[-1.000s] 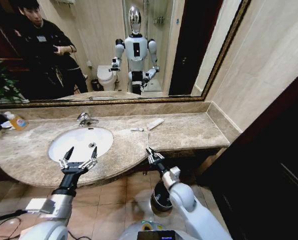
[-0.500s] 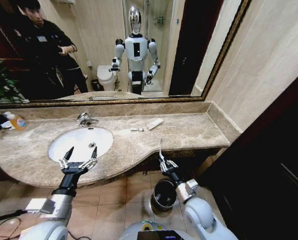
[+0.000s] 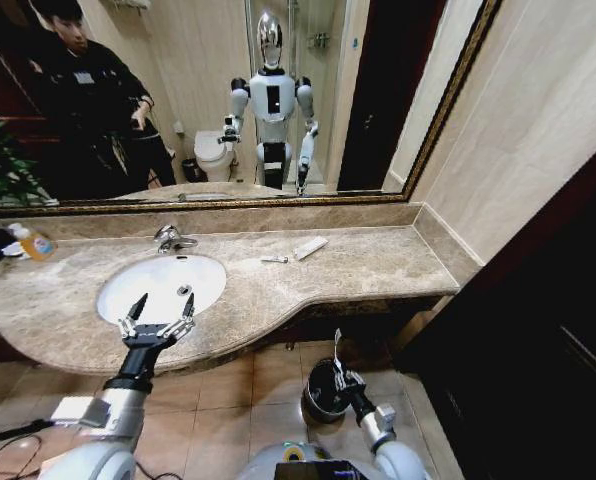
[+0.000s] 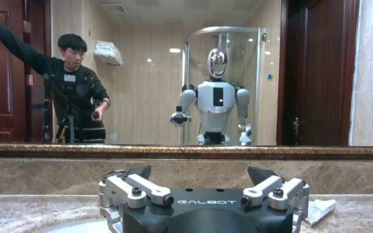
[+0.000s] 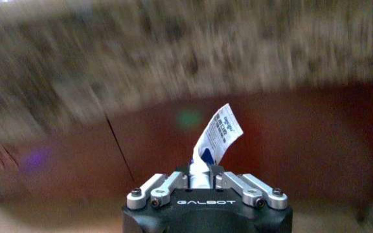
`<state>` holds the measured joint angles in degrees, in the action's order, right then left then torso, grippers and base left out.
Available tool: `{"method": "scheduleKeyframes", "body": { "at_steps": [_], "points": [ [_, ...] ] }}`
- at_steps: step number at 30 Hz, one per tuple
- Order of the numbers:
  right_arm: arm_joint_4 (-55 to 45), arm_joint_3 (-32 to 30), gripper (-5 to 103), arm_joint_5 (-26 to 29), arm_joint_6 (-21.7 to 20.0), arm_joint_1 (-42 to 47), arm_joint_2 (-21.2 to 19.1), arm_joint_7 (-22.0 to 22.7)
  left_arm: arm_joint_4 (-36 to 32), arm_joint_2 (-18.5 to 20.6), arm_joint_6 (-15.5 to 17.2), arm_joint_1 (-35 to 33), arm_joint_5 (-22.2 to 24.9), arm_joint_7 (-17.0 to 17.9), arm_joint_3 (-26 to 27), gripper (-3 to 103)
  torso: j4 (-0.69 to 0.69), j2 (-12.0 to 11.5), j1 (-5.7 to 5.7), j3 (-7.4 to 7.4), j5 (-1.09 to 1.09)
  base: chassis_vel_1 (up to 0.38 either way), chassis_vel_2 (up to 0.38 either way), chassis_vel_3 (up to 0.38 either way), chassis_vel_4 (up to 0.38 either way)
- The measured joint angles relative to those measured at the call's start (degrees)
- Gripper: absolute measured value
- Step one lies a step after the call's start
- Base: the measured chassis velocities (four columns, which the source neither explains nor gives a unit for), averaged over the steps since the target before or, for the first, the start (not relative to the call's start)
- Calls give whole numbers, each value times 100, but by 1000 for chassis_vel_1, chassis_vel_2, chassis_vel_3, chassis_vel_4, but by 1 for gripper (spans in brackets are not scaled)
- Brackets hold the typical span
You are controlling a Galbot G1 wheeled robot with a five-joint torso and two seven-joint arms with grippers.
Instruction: Pick up the trash from the sink and place it in the trash bin.
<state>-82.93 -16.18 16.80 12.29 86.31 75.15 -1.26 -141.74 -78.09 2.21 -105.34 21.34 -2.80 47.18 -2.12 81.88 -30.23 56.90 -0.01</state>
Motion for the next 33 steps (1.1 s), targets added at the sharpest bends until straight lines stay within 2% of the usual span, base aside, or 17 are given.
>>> {"method": "scheduleKeyframes", "body": {
  "at_steps": [1, 3, 5, 6, 10, 11, 16, 24, 27, 28, 31, 33],
  "points": [
    [0, 0, 18, 0, 0, 0, 0, 0, 0, 0, 0, 0, 0, 0, 0, 100, 0, 0, 0, 0, 0, 0, 0, 0, 0],
    [782, 23, 18, -84, 157, -272, 164, -4, 0, 0, 0, 0, 0, 0, 0, 100, 1, 0, 0, 0, 1, 0, 0, 0, 0],
    [957, 27, 18, -104, 196, -332, 204, -4, 0, 0, 0, 0, 0, 0, -1, 100, 0, 0, 0, 0, 1, 0, 0, 0, 0],
    [1410, 41, 18, -182, 323, -488, 307, -5, 0, 0, 0, 0, 0, 0, 0, 100, 0, 0, 0, 0, 0, 0, 0, 0, 0],
    [1800, 65, 18, -218, 433, -634, 382, -5, 0, 0, 0, 0, 0, 0, 0, 100, 1, 0, 0, 0, 2, 0, 0, 0, 0],
    [2352, 91, 18, -258, 539, -855, 510, -5, 0, 0, 0, 0, 0, 0, 0, 100, 1, 0, 0, 0, 2, 0, 0, 0, 0],
    [3138, 107, 18, -292, 757, -1310, 742, 45, 0, 0, 0, 0, 0, 0, 0, 100, 0, 0, 0, 0, 2, 0, 0, 0, 0],
    [3309, 118, 18, -429, 776, -1593, 844, 150, -1, 0, 0, 0, 0, 0, 0, 100, 0, 0, 0, 0, 2, 0, 0, 0, 0],
    [3306, 119, 14, -538, 731, -1619, 858, 232, 0, 0, 0, 0, 0, 0, 0, 100, 0, 0, 0, 0, 2, 0, 0, 0, 0],
    [3288, 125, 22, -582, 704, -1615, 868, 274, 0, 0, 0, 0, 0, 0, 0, 100, 1, 0, 0, 0, 2, 0, 0, 0, 0],
    [3259, 128, 28, -617, 690, -1602, 877, 307, 0, 0, 0, 0, 0, 0, 0, 100, 0, 0, 0, 0, 2, 0, 0, 0, 0],
    [3248, 130, 38, -673, 682, -1592, 883, 336, 0, 0, 1, 0, 0, 0, 0, 100, 1, 0, 0, 0, 2, 0, 0, 0, 0]
  ]
}}
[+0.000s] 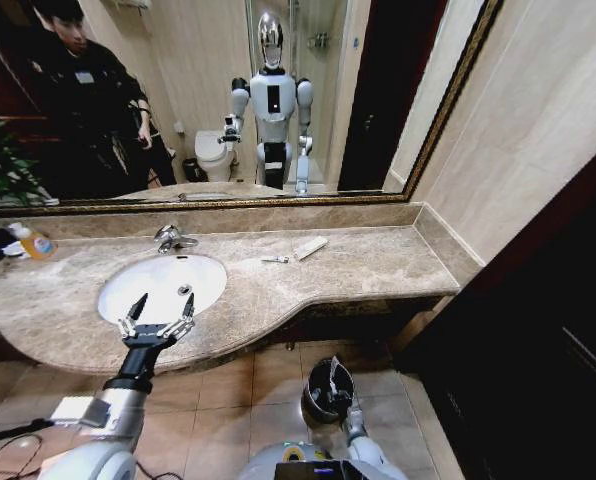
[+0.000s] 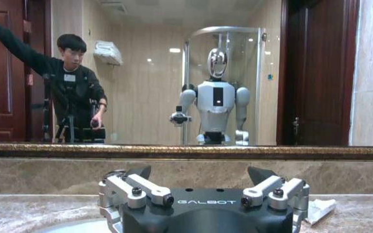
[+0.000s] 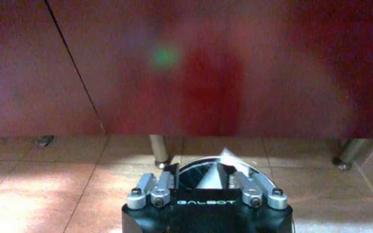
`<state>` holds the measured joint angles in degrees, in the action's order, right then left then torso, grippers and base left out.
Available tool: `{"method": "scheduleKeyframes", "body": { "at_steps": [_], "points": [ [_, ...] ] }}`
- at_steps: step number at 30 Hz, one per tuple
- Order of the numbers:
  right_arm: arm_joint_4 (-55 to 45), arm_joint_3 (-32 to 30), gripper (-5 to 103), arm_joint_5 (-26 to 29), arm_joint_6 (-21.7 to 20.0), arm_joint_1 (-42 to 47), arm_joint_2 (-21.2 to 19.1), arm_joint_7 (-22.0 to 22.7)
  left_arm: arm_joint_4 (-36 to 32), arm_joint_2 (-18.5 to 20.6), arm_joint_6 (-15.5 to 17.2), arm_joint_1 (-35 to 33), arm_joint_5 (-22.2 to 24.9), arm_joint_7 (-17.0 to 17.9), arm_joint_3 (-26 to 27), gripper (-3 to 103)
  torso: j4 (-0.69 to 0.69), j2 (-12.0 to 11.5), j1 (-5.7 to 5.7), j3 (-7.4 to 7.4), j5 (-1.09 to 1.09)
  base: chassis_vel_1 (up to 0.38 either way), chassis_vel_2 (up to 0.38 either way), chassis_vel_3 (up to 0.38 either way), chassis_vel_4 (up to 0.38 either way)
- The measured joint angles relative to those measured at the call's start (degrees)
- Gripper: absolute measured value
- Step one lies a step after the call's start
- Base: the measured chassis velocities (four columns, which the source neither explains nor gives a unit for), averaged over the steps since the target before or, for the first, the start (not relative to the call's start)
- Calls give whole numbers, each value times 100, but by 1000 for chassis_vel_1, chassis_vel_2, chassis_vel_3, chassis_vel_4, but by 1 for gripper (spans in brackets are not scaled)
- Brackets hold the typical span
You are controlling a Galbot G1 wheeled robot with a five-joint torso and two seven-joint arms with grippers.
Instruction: Pick up the trash from the sink and place it in the trash bin.
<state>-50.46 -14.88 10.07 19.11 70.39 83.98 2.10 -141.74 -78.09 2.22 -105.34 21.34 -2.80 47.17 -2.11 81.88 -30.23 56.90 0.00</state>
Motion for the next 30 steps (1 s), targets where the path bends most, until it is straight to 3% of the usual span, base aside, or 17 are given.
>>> {"method": "scheduleKeyframes", "body": {
  "at_steps": [8, 10, 12, 13, 16, 28, 30],
  "points": [
    [-53, 8, 71, -95, -11, 35, 17, 46, 0, 0, 0, 0, 0, 0, 0, 100, 0, 0, 0, 0, 0, 0, 0, 0, 0],
    [-61, 8, 71, -97, -12, 40, 19, 47, 0, 0, 0, 0, 0, 0, 0, 100, 0, 0, 0, 0, 0, 0, 0, 0, 0],
    [-85, 9, 82, -101, -18, 54, 21, 49, 0, 0, 0, 0, 0, 0, 0, 100, 0, 0, 0, 0, 0, 0, 0, 0, 0],
    [-85, 9, 82, -101, -18, 54, 21, 49, 0, 0, 0, 0, 0, 0, 0, 100, 0, 0, 0, 0, 0, 0, 0, 0, 0],
    [-122, 12, 97, -103, -23, 78, 16, 50, 0, 0, 0, 0, 0, 0, 0, 100, 0, 0, 0, 0, 0, 0, 0, 0, 0],
    [-247, 21, 100, -115, -40, 149, 5, 50, 0, 0, 0, 0, 0, 0, 0, 100, 0, 0, 0, 0, -1, 0, 0, 0, 0],
    [-905, 16, 100, -60, -264, 425, -90, 50, 0, 0, 0, 0, 0, 0, 0, 100, -1, 0, 0, 0, -2, 0, 0, 0, 0]
  ]
}}
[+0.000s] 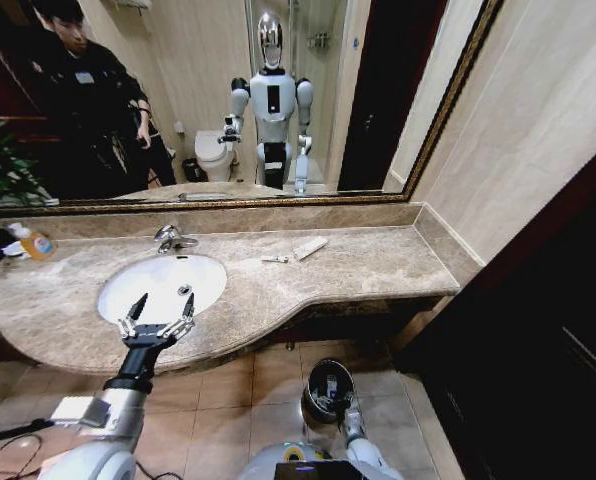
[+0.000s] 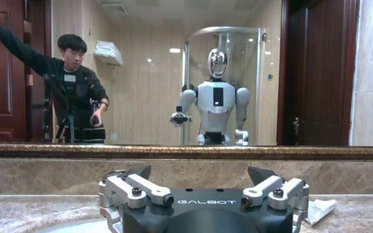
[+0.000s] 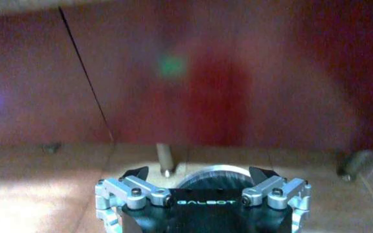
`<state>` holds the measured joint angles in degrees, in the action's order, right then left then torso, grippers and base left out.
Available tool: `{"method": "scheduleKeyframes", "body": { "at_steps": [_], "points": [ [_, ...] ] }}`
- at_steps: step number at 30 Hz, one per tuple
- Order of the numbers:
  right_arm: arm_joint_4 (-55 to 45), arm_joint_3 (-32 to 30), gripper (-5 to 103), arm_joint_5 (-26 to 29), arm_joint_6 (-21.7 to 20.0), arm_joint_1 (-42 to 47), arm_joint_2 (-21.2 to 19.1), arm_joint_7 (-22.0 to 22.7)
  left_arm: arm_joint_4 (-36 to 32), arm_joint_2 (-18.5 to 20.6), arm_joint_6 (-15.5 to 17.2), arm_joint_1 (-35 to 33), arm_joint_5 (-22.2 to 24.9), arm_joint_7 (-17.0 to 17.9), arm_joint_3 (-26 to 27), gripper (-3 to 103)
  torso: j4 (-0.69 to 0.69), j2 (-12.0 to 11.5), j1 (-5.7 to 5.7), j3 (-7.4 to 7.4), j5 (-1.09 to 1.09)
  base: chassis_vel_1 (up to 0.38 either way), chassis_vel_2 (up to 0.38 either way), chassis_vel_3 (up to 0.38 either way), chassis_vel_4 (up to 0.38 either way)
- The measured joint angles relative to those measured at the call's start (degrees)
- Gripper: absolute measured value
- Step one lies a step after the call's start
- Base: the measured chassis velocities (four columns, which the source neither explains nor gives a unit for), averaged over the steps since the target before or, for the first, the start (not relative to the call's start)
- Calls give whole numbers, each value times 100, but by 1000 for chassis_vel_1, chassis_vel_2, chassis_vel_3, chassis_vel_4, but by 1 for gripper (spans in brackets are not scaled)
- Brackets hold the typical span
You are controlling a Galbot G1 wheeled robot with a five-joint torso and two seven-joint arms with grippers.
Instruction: Pick up the trash from the sink and place it in the trash bin.
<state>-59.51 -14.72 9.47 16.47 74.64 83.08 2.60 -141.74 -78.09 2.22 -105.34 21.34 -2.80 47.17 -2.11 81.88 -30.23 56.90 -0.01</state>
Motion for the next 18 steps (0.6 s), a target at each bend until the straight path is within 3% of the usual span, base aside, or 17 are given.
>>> {"method": "scheduleKeyframes", "body": {
  "at_steps": [6, 10, 11, 15, 18],
  "points": [
    [-1343, -24, 100, 21, -297, 582, -322, 136, 0, 0, 0, 0, 0, 0, 0, 100, 0, 0, 1, -1, -1, 0, 0, 0, 0],
    [-2681, -62, 100, 14, -259, 1132, -875, 305, 0, 0, 0, 0, 0, 0, 0, 100, 1, 0, 0, 0, 0, 0, 0, 0, 0],
    [-2681, -62, 100, 14, -259, 1132, -875, 305, 0, 0, 0, 0, 0, 0, 0, 100, 1, 0, 0, 0, 0, 0, 0, 0, 0],
    [-4265, -161, 100, 44, -376, 1656, -1279, 280, 0, 0, 0, 0, 0, 0, 0, 100, 1, 0, 0, 0, 0, 0, 0, 0, 0],
    [-4874, -165, 100, 31, -548, 1712, -1349, 256, 0, 0, 0, 0, 0, 0, 0, 100, 1, 0, 1, 0, 1, 0, 0, 0, 0]
  ]
}}
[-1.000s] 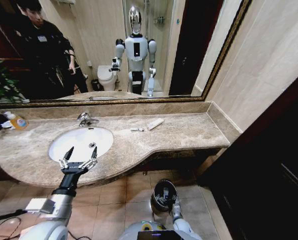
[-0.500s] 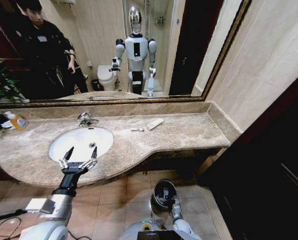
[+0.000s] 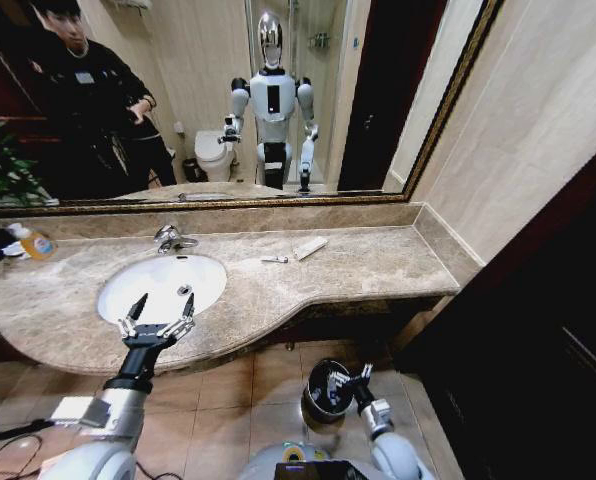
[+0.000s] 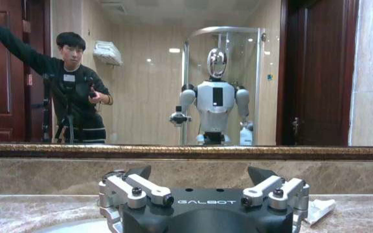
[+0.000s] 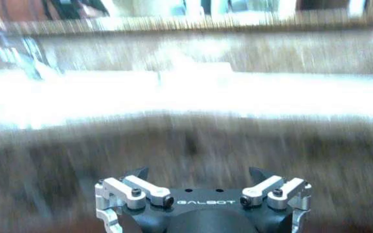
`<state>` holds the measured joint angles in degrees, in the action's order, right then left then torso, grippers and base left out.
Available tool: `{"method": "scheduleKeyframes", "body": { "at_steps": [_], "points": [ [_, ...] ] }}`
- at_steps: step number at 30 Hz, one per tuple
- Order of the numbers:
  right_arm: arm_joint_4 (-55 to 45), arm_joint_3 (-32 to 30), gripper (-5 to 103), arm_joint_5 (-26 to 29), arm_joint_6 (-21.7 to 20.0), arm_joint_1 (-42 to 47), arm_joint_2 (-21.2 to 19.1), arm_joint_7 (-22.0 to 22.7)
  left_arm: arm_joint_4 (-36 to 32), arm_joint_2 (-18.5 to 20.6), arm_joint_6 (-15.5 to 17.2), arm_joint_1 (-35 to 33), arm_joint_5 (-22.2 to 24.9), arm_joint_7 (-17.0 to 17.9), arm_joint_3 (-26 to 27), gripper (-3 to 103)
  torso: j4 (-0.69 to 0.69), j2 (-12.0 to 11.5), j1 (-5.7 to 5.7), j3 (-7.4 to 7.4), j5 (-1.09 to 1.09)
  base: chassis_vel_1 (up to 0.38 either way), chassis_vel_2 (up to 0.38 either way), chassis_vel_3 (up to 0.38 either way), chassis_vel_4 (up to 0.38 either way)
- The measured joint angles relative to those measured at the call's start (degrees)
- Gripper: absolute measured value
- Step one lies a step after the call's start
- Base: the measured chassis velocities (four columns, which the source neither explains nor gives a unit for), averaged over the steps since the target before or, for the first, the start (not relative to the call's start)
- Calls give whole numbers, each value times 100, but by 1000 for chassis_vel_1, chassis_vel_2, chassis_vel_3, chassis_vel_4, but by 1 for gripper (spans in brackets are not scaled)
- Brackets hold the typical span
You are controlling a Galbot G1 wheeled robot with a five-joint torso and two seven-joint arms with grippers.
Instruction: Pick up the trash from the sink and place it in the trash bin.
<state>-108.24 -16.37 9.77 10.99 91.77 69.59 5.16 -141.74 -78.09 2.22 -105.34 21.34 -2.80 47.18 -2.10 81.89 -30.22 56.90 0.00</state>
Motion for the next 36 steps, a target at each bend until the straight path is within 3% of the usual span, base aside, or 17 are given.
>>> {"method": "scheduleKeyframes", "body": {
  "at_steps": [1, 4, 6, 15, 23, 27, 36],
  "points": [
    [0, 0, 100, 0, 0, 0, 0, 0, 0, 0, 0, 0, 0, 0, 0, 100, 0, 0, 0, 0, 0, 0, 0, 0, 0],
    [-620, 138, 100, 82, -732, -607, 97, -20, 0, 0, 0, 0, 0, 0, 0, 100, -2, 0, 0, 0, 0, 0, 0, 0, 0],
    [-583, 213, 100, 116, -890, -849, 106, -43, 0, 0, 0, 0, 0, -1, 0, 100, -1, 0, 0, 1, -1, 0, 0, 0, 0],
    [601, 658, 100, 742, -1878, -2938, 267, -303, 0, 0, 0, 0, 0, -1, -1, 100, -1, -1, -1, 1, 0, 0, 0, 0, 0],
    [1813, 870, 100, 960, -1978, -4117, 551, -161, 0, 0, 0, 0, 0, 0, 0, 100, 0, -1, -1, 1, 1, 0, 0, 0, 0],
    [2835, 914, 100, 883, -1698, -4879, 877, -159, 0, 0, 0, 0, 0, 0, 0, 100, -2, -1, -1, 1, 1, 0, 0, 0, 0],
    [3627, 912, 100, 1024, -1736, -5576, 1227, 26, 0, 0, 0, 0, 0, 0, 0, 100, -1, -1, -1, 1, 1, 0, 0, 0, 0]
  ]
}}
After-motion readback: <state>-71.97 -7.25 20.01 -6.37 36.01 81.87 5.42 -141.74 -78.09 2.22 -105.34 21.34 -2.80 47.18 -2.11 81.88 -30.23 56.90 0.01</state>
